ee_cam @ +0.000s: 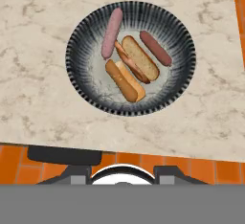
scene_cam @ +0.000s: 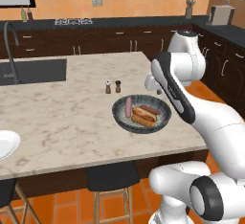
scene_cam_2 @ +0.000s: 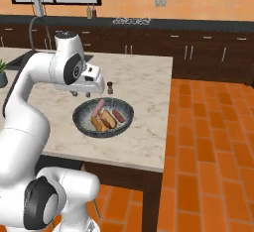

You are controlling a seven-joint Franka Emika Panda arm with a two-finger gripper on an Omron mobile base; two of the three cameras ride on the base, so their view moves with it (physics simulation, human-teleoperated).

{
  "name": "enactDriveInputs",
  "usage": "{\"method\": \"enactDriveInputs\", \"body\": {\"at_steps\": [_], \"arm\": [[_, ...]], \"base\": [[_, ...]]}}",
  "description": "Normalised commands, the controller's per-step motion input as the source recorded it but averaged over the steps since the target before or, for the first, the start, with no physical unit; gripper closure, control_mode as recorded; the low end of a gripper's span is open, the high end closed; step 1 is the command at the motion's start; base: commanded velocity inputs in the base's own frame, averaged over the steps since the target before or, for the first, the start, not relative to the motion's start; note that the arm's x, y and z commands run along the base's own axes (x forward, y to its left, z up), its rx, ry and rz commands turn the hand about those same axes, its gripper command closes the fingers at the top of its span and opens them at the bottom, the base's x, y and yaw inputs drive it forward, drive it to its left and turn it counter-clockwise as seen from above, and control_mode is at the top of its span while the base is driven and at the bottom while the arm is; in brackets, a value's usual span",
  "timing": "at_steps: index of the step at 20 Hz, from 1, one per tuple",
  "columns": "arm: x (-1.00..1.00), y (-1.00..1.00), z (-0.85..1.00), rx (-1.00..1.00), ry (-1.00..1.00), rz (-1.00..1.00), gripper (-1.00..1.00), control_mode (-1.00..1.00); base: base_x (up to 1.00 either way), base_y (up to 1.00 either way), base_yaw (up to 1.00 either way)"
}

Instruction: Place one bun and one sausage from the bowl on each plate.

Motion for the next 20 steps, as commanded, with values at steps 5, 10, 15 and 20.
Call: {"method": "enactDriveInputs", "body": {"at_steps": [5,10,15,20], "arm": [[0.38,-0.01,-0.03,0.0,0.0,0.06,-1.0,-1.0],[0.64,0.0,-0.18,0.01,0.04,0.06,-1.0,-1.0],[0.87,-0.1,-0.43,0.0,0.06,0.01,-1.0,-1.0],[0.86,-0.03,-0.9,-0.13,0.05,0.0,-1.0,-1.0]], "base": [[0.0,0.0,0.0],[0.0,0.0,0.0],[0.0,0.0,0.0],[0.0,0.0,0.0]]}}
